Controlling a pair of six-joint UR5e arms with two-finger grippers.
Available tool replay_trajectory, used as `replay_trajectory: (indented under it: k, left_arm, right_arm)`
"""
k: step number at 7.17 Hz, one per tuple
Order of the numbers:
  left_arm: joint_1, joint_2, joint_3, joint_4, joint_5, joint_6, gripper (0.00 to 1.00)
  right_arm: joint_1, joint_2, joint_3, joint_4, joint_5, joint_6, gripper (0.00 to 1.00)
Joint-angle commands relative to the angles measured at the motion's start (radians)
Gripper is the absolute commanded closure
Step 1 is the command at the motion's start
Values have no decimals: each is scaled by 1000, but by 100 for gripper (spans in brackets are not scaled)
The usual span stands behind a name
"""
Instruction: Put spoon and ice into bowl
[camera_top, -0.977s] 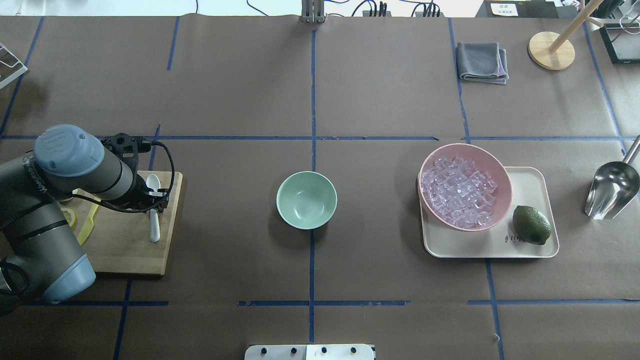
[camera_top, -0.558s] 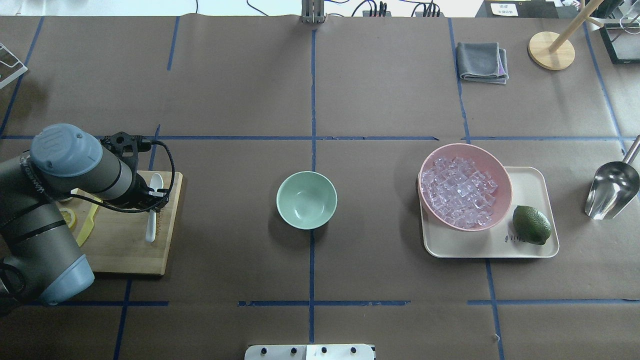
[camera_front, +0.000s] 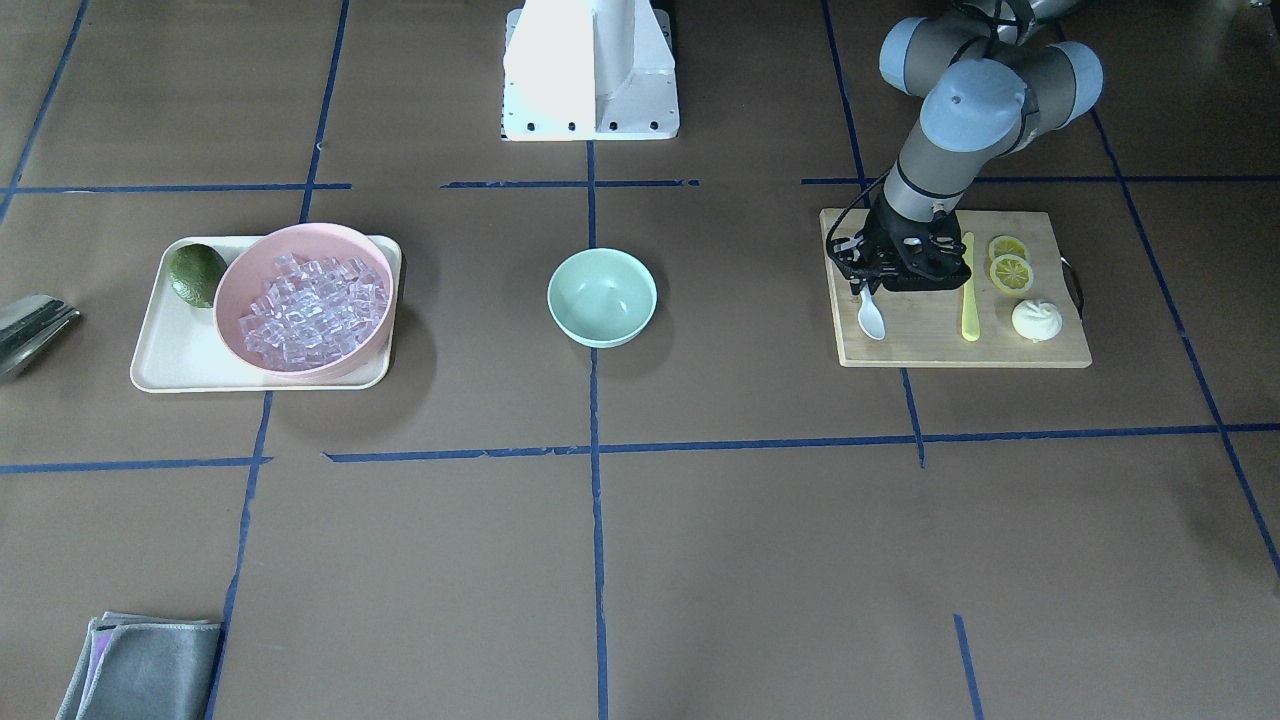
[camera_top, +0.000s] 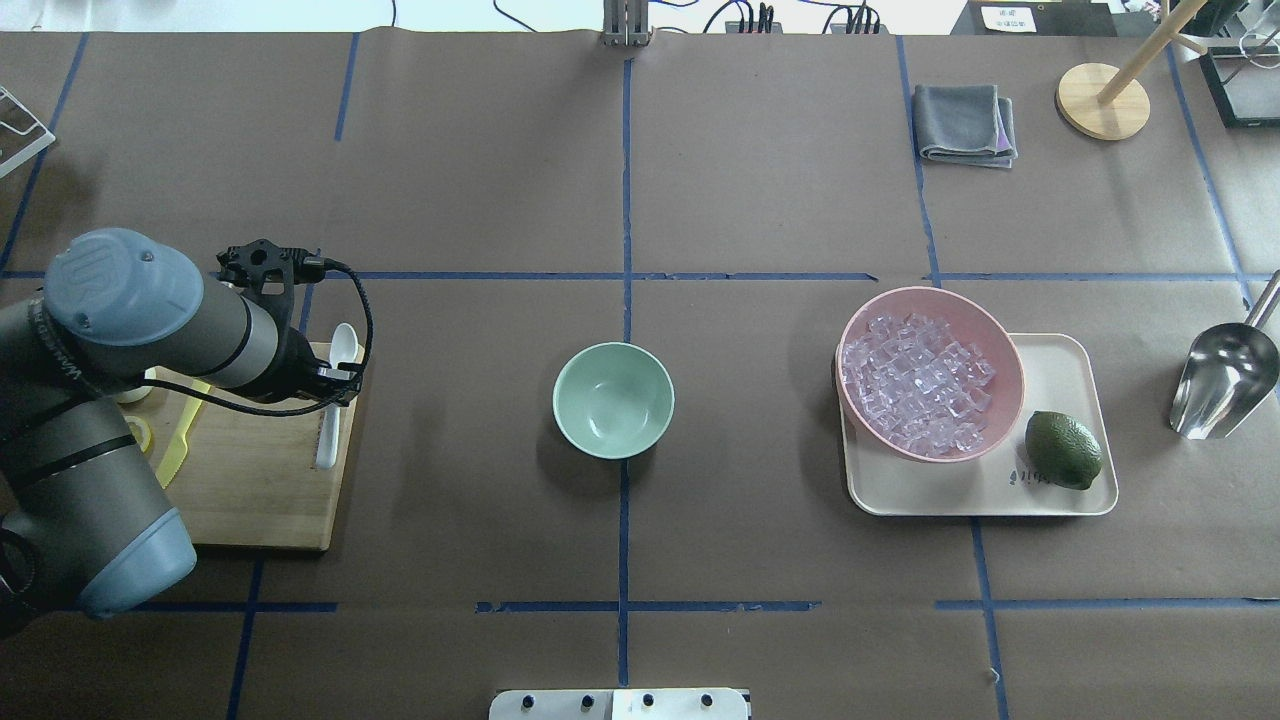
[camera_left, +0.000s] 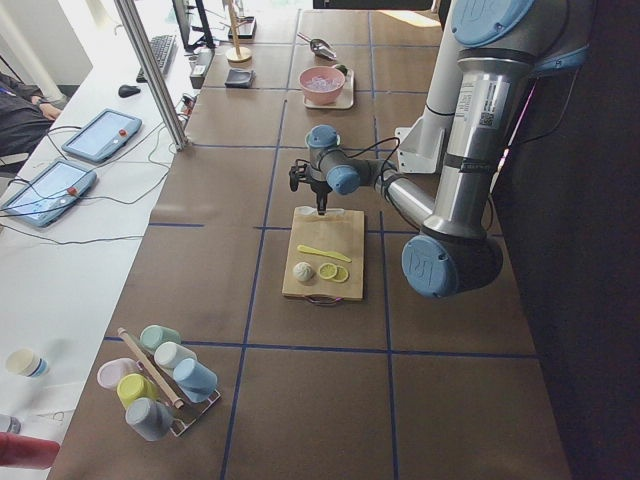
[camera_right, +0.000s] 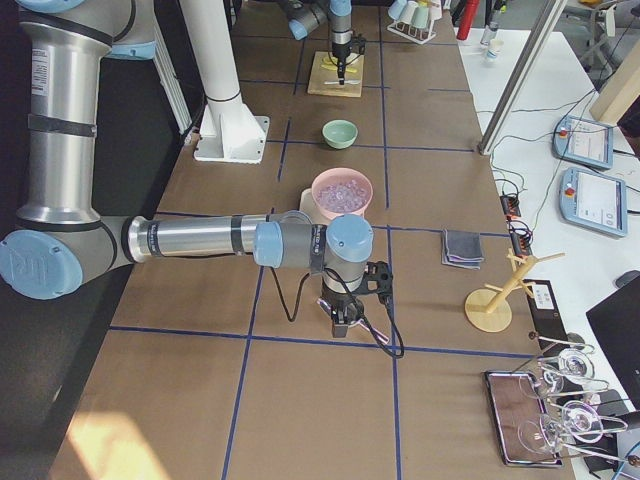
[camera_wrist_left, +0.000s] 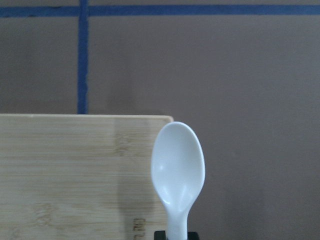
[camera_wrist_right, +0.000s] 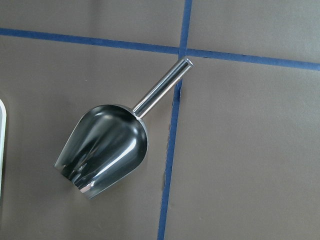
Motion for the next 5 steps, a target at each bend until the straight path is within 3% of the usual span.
replay_trajectory:
  k: [1, 5]
  left_arm:
    - [59, -110, 6, 2, 48, 149, 100]
    - [164, -379, 157, 45, 51, 153, 100]
  right_arm:
    - [0, -3, 1, 0, 0, -5, 0]
    - [0, -7, 0, 0, 0, -6, 0]
